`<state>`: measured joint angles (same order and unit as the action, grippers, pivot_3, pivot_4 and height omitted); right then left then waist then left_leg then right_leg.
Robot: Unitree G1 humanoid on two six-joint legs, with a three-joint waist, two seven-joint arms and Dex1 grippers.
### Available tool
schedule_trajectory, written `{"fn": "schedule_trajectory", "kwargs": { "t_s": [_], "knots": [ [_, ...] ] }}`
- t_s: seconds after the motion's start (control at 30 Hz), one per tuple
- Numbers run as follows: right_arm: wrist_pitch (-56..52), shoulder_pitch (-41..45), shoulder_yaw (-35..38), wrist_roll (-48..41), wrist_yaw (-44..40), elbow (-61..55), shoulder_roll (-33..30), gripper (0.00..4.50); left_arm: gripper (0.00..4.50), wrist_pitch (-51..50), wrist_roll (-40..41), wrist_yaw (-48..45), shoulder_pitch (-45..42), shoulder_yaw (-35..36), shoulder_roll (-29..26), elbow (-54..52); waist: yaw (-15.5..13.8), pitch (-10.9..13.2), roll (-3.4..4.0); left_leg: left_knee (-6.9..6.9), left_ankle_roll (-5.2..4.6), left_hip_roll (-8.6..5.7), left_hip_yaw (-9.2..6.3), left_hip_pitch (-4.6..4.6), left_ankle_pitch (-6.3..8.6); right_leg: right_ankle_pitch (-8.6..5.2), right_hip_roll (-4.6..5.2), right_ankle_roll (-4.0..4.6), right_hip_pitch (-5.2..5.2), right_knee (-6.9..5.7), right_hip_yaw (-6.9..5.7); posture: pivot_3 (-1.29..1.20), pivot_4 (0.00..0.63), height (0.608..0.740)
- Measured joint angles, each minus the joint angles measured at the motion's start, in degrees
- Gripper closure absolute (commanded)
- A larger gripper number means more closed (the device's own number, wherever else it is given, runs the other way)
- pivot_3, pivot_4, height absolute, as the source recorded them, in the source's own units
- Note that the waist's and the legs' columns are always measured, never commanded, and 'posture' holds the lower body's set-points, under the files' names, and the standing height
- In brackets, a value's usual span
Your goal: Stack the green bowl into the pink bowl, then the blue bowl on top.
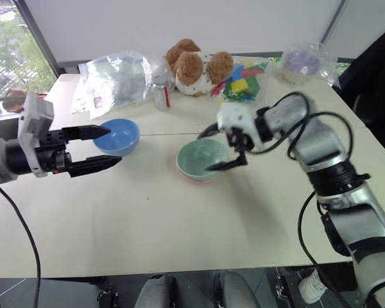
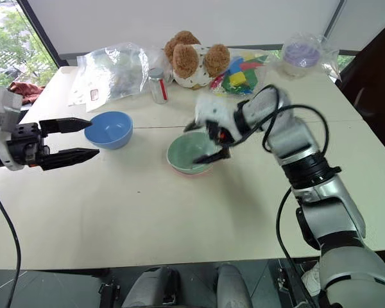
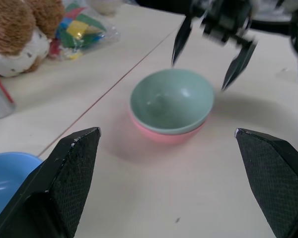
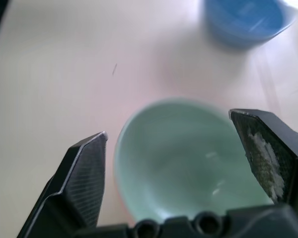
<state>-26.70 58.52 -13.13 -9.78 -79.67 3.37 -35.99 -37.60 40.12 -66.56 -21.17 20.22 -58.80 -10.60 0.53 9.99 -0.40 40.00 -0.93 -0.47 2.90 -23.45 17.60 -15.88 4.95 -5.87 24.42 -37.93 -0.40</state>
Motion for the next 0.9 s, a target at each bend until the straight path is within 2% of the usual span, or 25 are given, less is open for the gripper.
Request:
{"fn": "schedule_trajectory", "kwargs": {
  "t_s": [0.1, 0.27, 0.5, 0.7, 0.8, 0.87, 0.9],
  "knots": [
    [-11.44, -1.76, 8.78, -8.48, 2.05, -4.77, -2.79, 0.06, 0.0, 8.0, -8.6, 0.41, -1.82, -6.15, -0.27, 5.23, -0.12, -0.01, -0.02, -0.02, -0.01, -0.04, -0.01, 0.0, 0.01, 0.0, 0.06, 0.0, -0.03, 0.06, -0.04, 0.0, 0.15, 0.74],
    [-25.56, -6.83, 22.92, -21.89, 8.5, -12.36, -5.15, 0.06, 0.0, 23.48, -24.9, 1.66, -10.45, -17.97, 0.64, 19.4, 0.13, -0.01, -0.02, -0.05, -0.26, -0.04, 0.06, -0.01, 0.15, 0.0, 0.06, 0.01, -0.03, 0.09, -0.05, 0.0, 0.15, 0.74],
    [-30.03, -15.76, 27.86, -30.68, 14.18, -23.6, -8.66, 0.06, 0.0, 40.05, -39.27, 2.32, -21.82, -28.64, 5.94, 41.74, 0.29, -0.01, -0.02, -0.04, -0.35, -0.03, 0.2, -0.02, 0.19, 0.01, -0.04, -0.01, 0.05, 0.0, -0.09, 0.0, 0.15, 0.74],
    [-30.33, -18.05, 30.07, -34.47, 18.63, -26.83, -10.95, 0.06, 0.0, 48.65, -46.68, 3.49, -28.48, -32.8, 9.36, 57.81, 0.03, 0.0, -0.08, 0.04, -0.46, -0.03, 0.22, -0.03, 0.25, 0.01, -0.12, -0.01, 0.03, 0.0, -0.1, 0.0, 0.15, 0.74],
    [-30.29, -18.97, 30.25, -35.89, 20.21, -27.16, -12.19, 0.0, 0.89, 51.8, -49.42, 4.39, -31.14, -33.56, 11.45, 64.31, -0.06, 0.0, -0.1, 0.05, -0.48, -0.03, 0.21, -0.06, 0.26, 0.01, -0.13, -0.02, 0.02, 0.0, -0.1, 0.0, 0.15, 0.74],
    [-30.26, -19.18, 30.36, -36.62, 21.02, -27.18, -12.77, 0.0, 1.8, 53.32, -50.43, 4.73, -32.51, -34.03, 12.43, 67.13, 0.05, 0.01, -0.1, 0.05, -0.49, -0.03, 0.21, -0.06, 0.27, 0.01, -0.13, -0.02, 0.03, 0.0, -0.1, 0.0, 0.15, 0.74],
    [-30.26, -19.25, 30.42, -36.91, 21.37, -27.2, -13.18, 0.0, 2.4, 54.12, -50.96, 4.74, -33.24, -34.28, 12.96, 68.32, 0.05, 0.01, -0.1, 0.05, -0.49, -0.02, 0.21, -0.06, 0.27, 0.01, -0.13, -0.02, 0.03, 0.0, -0.1, 0.0, 0.15, 0.74]
  ]
}}
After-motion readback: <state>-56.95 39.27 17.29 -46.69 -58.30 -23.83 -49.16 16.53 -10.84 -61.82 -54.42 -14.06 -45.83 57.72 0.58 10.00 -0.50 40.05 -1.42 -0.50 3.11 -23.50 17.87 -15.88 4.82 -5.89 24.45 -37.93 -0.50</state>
